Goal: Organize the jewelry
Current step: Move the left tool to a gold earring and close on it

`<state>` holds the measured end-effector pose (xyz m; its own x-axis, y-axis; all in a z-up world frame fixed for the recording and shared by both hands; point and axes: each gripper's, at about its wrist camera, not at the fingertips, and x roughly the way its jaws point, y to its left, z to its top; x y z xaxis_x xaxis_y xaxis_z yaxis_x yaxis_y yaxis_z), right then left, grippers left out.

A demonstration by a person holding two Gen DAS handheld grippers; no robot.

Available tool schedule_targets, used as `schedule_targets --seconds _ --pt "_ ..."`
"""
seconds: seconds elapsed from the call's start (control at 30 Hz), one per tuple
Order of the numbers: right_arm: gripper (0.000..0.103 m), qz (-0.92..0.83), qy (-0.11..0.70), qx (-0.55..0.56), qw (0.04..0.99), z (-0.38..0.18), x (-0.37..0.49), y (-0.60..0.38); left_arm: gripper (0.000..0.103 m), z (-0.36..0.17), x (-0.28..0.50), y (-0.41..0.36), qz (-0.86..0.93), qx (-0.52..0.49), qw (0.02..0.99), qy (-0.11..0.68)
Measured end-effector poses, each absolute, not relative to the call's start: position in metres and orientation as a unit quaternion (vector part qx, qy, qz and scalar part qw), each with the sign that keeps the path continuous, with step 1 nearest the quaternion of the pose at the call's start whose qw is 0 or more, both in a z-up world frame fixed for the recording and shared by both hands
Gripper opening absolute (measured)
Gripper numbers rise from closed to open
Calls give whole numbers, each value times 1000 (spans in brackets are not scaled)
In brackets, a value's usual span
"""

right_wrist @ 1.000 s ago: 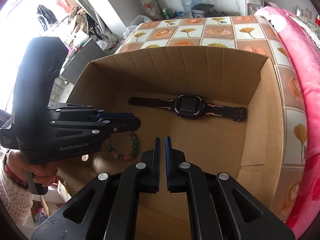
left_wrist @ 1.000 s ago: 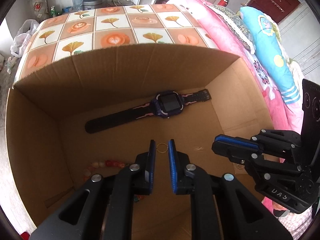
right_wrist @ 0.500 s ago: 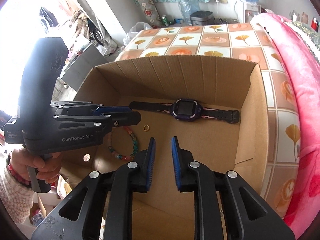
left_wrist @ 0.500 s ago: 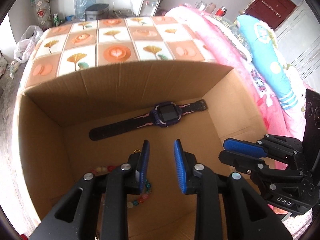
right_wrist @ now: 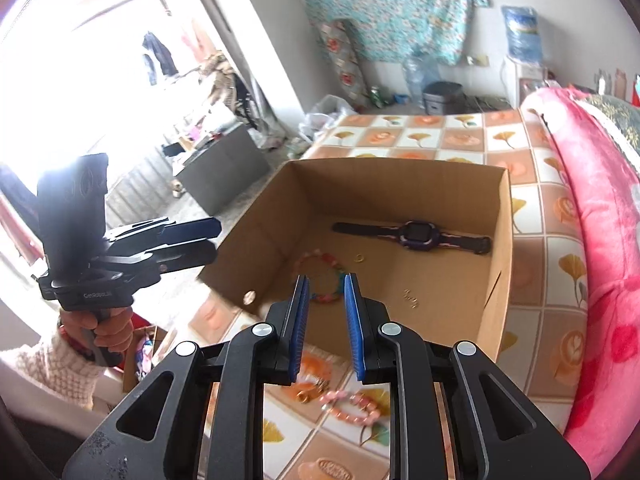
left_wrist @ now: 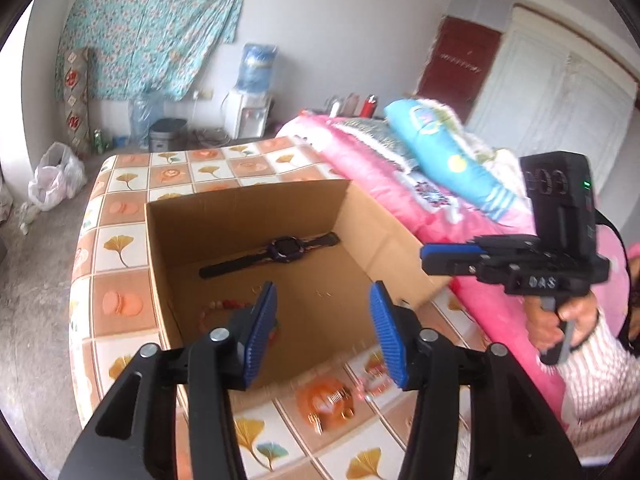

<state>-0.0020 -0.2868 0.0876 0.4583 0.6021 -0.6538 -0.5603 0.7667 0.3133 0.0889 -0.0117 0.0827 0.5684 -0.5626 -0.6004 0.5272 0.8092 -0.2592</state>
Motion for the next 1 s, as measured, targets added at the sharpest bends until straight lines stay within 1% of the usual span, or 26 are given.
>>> schedule_targets --seconds 0.1,0.23,0.33,0.43,0.53,0.63,0.7,0.73,0.83,0.9,0.93,1.0 --pt "20 364 392 34 844 77 -26 -285 51 70 55 1 -305 -25 887 344" --pt "20 367 415 42 831 49 -48 -279 51 34 29 0 -292 -24 881 371" --pt "20 350 444 48 824 17 -56 -271 51 -1 24 -10 -272 -28 876 398" --pt "20 318 471 42 822 -13 -63 -261 51 -32 22 -28 -254 -6 878 406" --pt "19 296 486 42 821 -27 -66 -256 51 -50 24 -44 -243 20 881 406" --pt "18 287 492 42 821 -35 -67 -253 45 -60 29 -55 -235 54 881 406" --pt "18 283 495 42 821 -35 -66 -253 36 -67 34 -60 -229 74 879 411" --pt "18 282 495 42 821 -33 -66 -252 33 -72 37 -62 -228 78 876 417" --pt "17 282 490 43 824 -29 -70 -254 27 -73 37 -65 -222 97 880 409" --pt "17 283 488 45 825 -29 -69 -253 18 -73 37 -69 -214 115 881 405" --pt "17 282 487 45 825 -31 -69 -255 16 -73 36 -70 -211 123 882 403" --pt "17 281 487 47 826 -31 -69 -256 5 -73 34 -73 -213 132 881 401"
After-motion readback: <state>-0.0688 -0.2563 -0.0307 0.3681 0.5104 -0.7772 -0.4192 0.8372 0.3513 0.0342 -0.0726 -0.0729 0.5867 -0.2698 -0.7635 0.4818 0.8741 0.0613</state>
